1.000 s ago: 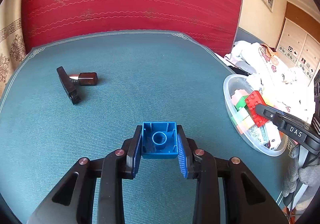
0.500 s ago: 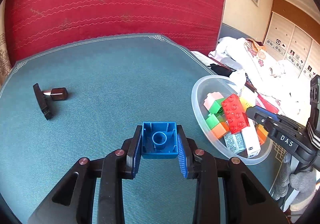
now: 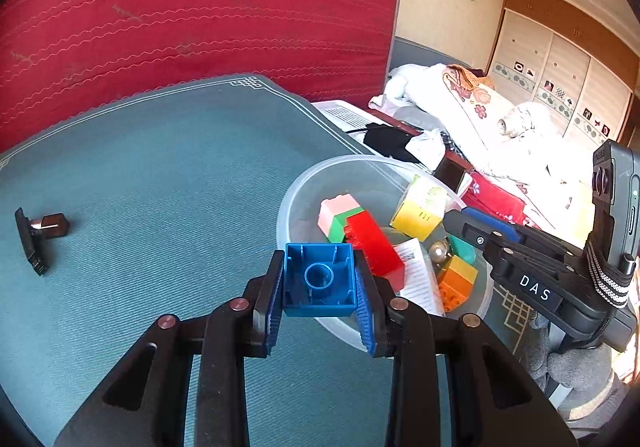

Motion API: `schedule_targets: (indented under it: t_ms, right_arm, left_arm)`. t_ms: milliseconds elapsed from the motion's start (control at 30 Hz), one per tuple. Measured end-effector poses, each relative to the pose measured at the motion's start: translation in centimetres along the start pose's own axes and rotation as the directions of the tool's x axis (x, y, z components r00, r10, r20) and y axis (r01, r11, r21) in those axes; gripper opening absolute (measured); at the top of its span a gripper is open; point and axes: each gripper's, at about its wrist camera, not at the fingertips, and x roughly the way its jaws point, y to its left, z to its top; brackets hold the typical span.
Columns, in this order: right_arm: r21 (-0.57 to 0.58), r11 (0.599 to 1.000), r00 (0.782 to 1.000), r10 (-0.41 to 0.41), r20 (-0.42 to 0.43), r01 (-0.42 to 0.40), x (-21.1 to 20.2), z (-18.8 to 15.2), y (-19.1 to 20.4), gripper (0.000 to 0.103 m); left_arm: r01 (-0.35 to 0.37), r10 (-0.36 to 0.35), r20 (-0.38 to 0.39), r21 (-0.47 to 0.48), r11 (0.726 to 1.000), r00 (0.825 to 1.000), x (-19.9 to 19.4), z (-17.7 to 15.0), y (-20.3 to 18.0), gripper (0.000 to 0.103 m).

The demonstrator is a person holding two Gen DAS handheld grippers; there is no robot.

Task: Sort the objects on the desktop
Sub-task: 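Lift and carry the blue and red blocks over the bowl, then open both tools over the bowl to drop the blue and red blocks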

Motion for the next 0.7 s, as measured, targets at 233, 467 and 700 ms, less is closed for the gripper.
schedule_targets:
  t_ms: [233, 467, 700]
  right_arm:
    - [0.039, 0.999, 1.000, -0.015, 0.008, 0.015, -0.3, 0.2, -1.6, 0.029]
    - [0.067, 0.998, 1.000, -0.022, 0.018, 0.021, -0.4, 0.4, -2.6, 0.029]
    - [0.090, 0.996, 1.000, -0.028, 0.008, 0.028, 0.0, 0.3, -3.1, 0.033]
  left_arm:
    - [0.037, -0.037, 0.000, 0.048, 0.998, 0.999, 1.4, 1.5, -3.0, 0.034]
    - [0.067, -0.066, -0.016, 0.071, 0.995, 0.998, 3.2, 2.7, -4.6, 0.034]
    - [0.107, -0.104, -0.077, 0.044, 0.993, 0.992, 5.0, 2.6, -4.6, 0.048]
